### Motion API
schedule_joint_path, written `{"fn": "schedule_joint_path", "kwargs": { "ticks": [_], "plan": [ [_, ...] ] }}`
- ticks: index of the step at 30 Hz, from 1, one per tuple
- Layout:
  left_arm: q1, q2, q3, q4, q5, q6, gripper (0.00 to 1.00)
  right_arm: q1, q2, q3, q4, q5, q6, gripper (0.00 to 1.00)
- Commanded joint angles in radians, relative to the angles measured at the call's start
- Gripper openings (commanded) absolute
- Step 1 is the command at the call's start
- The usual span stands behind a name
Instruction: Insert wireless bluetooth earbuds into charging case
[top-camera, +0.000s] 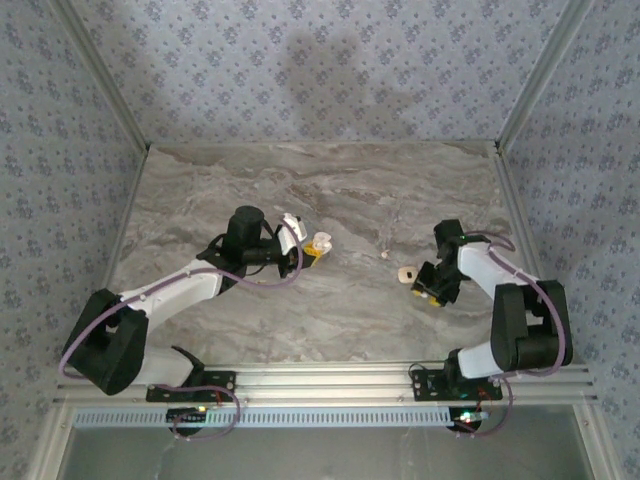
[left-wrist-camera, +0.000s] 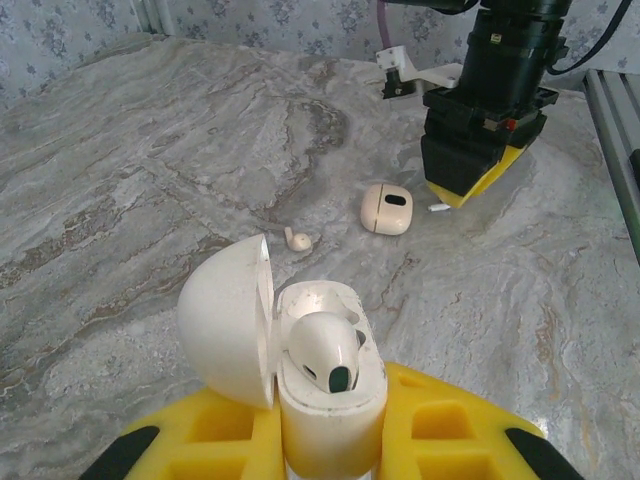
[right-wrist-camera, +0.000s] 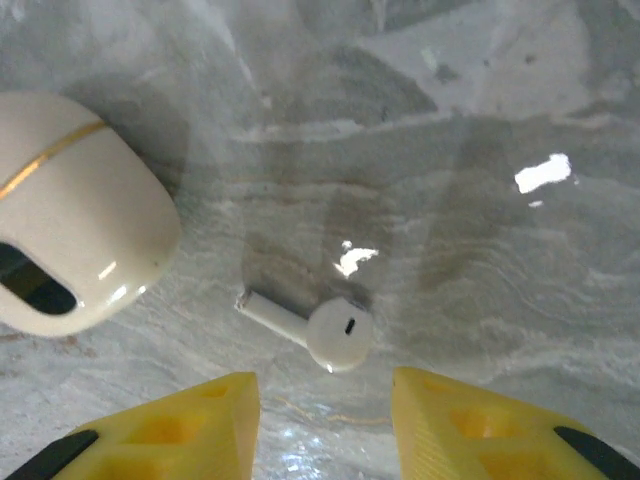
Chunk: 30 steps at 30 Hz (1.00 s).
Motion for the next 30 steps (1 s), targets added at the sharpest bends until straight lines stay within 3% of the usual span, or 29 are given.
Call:
{"fn": "schedule_joint_path", "kwargs": {
  "ticks": [1,16,30],
  "plan": [
    [0.002,0.007,0.010,0.006,-0.002,0.007,0.17,-0.007,0.033,0.003,0.035,-0.014,0.014,0.40],
    [0.014,0.019,0.036,-0.023,-0.011,0.030,0.17,-0.009,0.086,0.070,0.168,0.034,-0.024,0.36],
    [0.017,0.015,0.045,-0.036,-0.007,0.032,0.17,-0.010,0.009,0.103,0.045,0.100,-0.017,0.38]
  ]
}}
